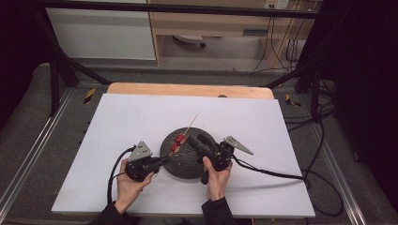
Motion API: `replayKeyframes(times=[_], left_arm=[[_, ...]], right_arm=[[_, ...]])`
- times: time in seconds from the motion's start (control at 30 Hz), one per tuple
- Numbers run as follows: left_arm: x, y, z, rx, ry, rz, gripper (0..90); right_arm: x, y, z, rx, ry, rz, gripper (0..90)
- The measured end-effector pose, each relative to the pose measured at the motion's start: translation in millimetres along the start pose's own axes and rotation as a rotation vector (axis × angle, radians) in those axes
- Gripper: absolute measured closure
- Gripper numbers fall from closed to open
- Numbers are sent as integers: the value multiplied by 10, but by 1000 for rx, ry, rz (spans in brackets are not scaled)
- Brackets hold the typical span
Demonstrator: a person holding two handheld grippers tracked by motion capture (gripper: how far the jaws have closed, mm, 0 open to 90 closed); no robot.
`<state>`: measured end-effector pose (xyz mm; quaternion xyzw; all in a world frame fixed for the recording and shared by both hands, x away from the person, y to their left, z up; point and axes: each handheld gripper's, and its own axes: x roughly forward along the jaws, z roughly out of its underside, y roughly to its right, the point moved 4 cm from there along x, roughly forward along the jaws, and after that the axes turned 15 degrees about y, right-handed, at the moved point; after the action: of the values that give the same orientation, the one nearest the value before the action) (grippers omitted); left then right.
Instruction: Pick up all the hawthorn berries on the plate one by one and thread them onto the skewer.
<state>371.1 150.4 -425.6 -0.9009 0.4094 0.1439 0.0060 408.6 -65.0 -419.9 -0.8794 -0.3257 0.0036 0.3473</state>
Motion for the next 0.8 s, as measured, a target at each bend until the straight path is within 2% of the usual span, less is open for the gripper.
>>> replayKeyframes(times=[0.13, 0.37, 0.47, 0.6, 0.7, 0.8], left_arm=[[-103, -83, 56, 0, -17, -8, 885], [-325, -211, 149, 5, -34, -13, 884], [-408, -262, 194, 0, -39, -17, 884], [-522, -337, 280, -19, -50, -23, 884], [-592, -386, 339, -15, -62, -41, 884], [-645, -423, 371, -25, -60, -43, 884]], right_arm=[[-18, 43, -8, -98, -96, 7, 213], [-63, 128, 48, -215, -286, 10, 79], [-82, 164, 67, -264, -349, 11, 61], [-104, 190, 73, -304, -414, 13, 42], [-120, 213, 67, -333, -456, 20, 31], [-121, 220, 60, -342, -485, 20, 31]])
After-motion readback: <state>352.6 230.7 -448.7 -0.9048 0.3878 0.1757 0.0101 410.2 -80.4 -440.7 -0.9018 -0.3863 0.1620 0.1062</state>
